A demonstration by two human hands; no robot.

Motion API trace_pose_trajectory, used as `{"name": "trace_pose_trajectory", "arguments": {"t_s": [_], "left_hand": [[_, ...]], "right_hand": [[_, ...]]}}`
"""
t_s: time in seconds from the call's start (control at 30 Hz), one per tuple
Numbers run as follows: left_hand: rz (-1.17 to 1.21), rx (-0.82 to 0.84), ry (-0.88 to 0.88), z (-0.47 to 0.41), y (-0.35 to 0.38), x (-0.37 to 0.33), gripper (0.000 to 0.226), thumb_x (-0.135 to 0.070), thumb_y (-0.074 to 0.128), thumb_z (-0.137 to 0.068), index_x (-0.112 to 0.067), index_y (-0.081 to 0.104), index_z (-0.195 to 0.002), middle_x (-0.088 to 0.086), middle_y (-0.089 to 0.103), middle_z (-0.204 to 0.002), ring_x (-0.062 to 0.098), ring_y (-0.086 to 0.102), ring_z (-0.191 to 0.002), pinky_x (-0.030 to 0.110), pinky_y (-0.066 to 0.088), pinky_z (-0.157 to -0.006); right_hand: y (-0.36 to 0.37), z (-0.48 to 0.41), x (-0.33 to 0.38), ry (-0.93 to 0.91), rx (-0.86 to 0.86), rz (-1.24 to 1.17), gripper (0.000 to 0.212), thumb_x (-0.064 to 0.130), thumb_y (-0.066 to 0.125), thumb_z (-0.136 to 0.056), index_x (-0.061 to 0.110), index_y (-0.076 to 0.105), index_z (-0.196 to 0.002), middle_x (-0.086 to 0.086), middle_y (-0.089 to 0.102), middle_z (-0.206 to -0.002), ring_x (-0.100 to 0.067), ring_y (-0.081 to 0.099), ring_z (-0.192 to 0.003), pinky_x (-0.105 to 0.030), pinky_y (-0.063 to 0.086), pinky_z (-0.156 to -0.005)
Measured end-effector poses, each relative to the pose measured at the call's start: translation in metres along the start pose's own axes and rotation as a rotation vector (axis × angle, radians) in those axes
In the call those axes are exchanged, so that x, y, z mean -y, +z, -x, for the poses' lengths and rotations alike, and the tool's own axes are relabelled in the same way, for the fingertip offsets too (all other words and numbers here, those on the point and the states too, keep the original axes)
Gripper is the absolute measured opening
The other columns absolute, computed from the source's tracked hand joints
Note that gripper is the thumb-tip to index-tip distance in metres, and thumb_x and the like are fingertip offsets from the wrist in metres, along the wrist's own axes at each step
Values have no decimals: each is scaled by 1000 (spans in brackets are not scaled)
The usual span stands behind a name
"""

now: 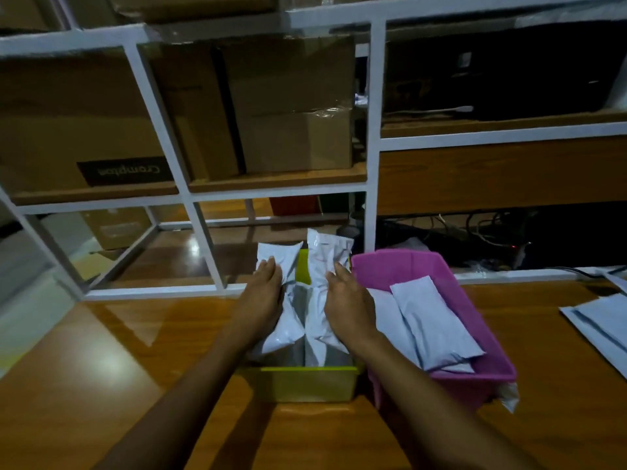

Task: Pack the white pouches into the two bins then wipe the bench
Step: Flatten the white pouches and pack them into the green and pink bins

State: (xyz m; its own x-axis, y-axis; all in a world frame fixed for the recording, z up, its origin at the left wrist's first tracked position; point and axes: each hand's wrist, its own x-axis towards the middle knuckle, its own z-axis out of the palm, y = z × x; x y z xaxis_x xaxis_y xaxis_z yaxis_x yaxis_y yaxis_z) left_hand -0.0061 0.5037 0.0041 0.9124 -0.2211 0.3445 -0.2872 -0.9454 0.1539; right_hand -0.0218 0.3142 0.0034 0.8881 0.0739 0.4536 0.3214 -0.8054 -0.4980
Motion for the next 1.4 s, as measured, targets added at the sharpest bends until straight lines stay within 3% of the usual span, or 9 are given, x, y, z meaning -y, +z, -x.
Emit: {"name": "trace_pose_trajectory", "arguments": {"t_s": [0.23, 0.37, 0.43, 0.5, 0.67, 0.97, 1.07, 1.2, 1.4], "left_hand": [[-194, 373, -8, -27, 67, 21, 57, -24, 33, -99, 12, 27, -143, 36, 21, -151, 48, 15, -142, 53, 10, -119], [-181, 638, -71, -40, 81, 27, 85, -53, 30, -98, 10, 1, -148, 36, -4, -154, 48, -5, -144, 53, 2, -119], [-121, 700, -15, -55, 72, 27, 92, -58, 38, -95, 5, -2, -150, 31, -6, -156, 46, -8, -145, 52, 5, -119], [-85, 760, 68, -69, 50, 24, 95, -56, 53, -90, 1, 7, -151, 26, -1, -158, 42, -3, -147, 49, 12, -119], [-381, 1003, 138, -70, 42, 12, 108, -61, 69, -76, -8, 16, -153, 21, -8, -160, 43, -11, -145, 56, 8, -118], [-287, 889, 47, -52, 87, 29, 141, -63, 75, -67, 6, -21, -145, 34, -25, -150, 49, -20, -140, 59, 4, -117], [-263, 864, 59, -48, 70, 24, 133, -61, 72, -72, 6, -16, -147, 33, -23, -151, 48, -19, -141, 58, 1, -118], [-246, 834, 91, -43, 33, 9, 105, -53, 72, -77, 1, 19, -150, 25, -8, -158, 45, -11, -144, 54, -2, -117], [-93, 574, -24, -30, -20, -24, 94, -36, 67, -88, -4, 8, -153, 20, 0, -160, 35, -1, -148, 41, 11, -118]], "right_hand": [[61, -23, -17, 63, 384, 309, 30, 1, 44, -86, 1, 62, -110, -20, 56, -127, -35, 56, -114, -39, 47, -91], [70, -36, -14, 169, 682, 326, 31, 9, 52, -85, 3, 59, -114, -23, 46, -138, -38, 53, -118, -41, 48, -92], [68, -47, -16, 181, 770, 333, 47, 16, 59, -82, 3, 51, -127, -25, 36, -146, -39, 45, -127, -42, 45, -98], [62, -61, -14, 131, 876, 392, 82, 24, 64, -81, 6, 21, -149, -21, 10, -159, -38, 18, -144, -47, 31, -112], [79, -66, -28, 6, 1059, 619, 128, 40, 81, -71, 12, -15, -150, -19, -22, -157, -41, -12, -146, -61, 8, -115], [95, -42, -41, -8, 1006, 583, 131, 37, 82, -72, 9, -20, -149, -20, -27, -155, -41, -17, -144, -57, 7, -115], [91, -43, -41, -12, 1008, 563, 133, 38, 83, -71, 8, -20, -149, -20, -25, -156, -41, -17, -144, -55, 7, -117], [72, -48, -29, -15, 938, 480, 138, 35, 87, -65, 5, -18, -149, -21, -23, -156, -38, -16, -145, -52, 8, -119], [-13, -29, -13, -60, 590, 219, 96, 35, 71, -85, 8, 9, -153, -14, -3, -162, -26, 3, -149, -38, 22, -118]]}}
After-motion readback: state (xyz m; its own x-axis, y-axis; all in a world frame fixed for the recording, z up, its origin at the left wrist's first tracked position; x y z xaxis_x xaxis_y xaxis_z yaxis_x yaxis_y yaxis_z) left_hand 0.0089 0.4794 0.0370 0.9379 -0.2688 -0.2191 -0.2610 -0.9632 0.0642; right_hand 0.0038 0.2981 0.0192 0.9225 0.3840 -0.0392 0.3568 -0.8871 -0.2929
